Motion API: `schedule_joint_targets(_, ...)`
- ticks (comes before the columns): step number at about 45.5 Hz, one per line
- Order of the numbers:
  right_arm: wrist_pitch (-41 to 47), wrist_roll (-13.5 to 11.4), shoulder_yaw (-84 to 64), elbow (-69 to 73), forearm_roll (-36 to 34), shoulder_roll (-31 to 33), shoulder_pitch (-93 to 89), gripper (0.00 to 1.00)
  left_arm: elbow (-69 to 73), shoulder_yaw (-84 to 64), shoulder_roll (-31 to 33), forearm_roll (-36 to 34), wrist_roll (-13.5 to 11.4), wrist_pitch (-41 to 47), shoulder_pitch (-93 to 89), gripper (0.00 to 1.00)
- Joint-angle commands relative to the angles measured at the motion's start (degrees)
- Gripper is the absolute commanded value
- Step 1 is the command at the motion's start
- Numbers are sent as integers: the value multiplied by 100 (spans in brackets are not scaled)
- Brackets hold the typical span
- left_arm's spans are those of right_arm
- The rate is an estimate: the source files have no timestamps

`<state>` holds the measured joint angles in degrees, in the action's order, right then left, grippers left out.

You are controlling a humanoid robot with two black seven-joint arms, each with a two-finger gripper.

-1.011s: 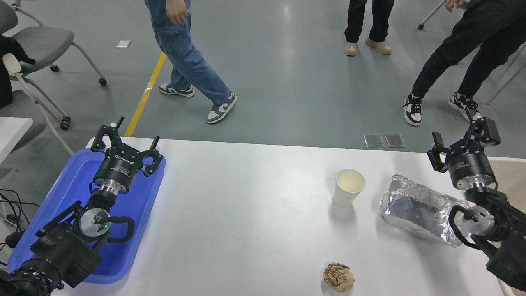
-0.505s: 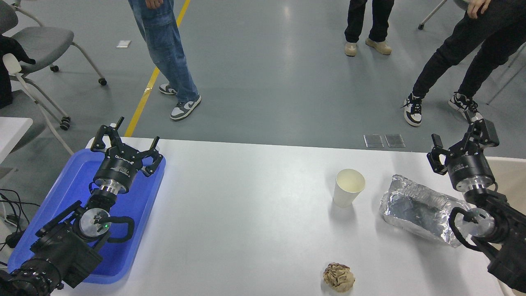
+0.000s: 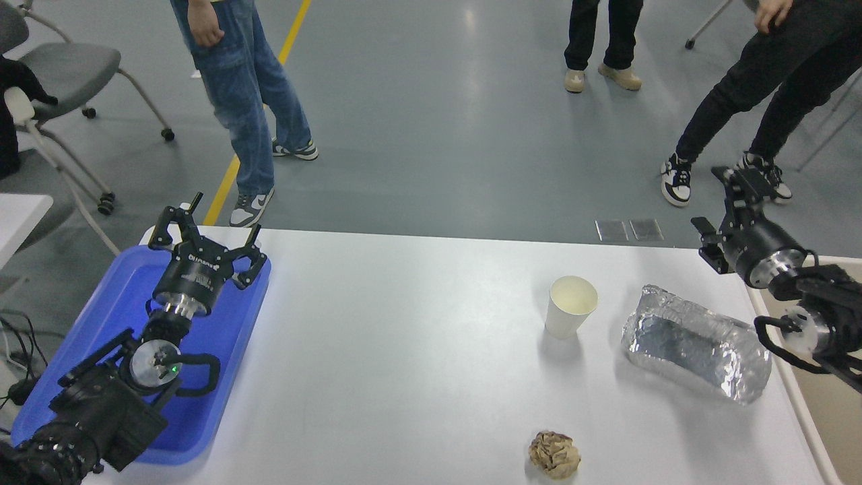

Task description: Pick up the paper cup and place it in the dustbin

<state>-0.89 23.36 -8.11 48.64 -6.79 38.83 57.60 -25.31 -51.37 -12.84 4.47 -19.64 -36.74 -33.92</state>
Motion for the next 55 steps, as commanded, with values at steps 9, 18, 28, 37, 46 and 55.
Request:
schedule_joint_targets(9,89,-1448,-5445,673,-59,-1007,3572,100,0,-4,1,1,-5,0,0,100)
schedule_joint_targets(18,870,-1457,-6791,673,-32,-1974,4417,100,0,4,1,1,4,0,0,100)
schedule_joint_targets(28,2145,-1466,-7222,691,388,-2494,5023,100,0,-4,1,1,4,0,0,100)
schedule_joint_targets(37,2813,-1466,-7126,1059,908,-2608,5524,100,0,4,1,1,4,0,0,100)
schedule_joint_targets(46,3964,-1475,-6968,1174,882,-2626,5902,100,0,4,1,1,4,0,0,100)
schedule_joint_targets(55,4563,-1475,-6739,1332,890,-2617,6149,100,0,4,1,1,4,0,0,100)
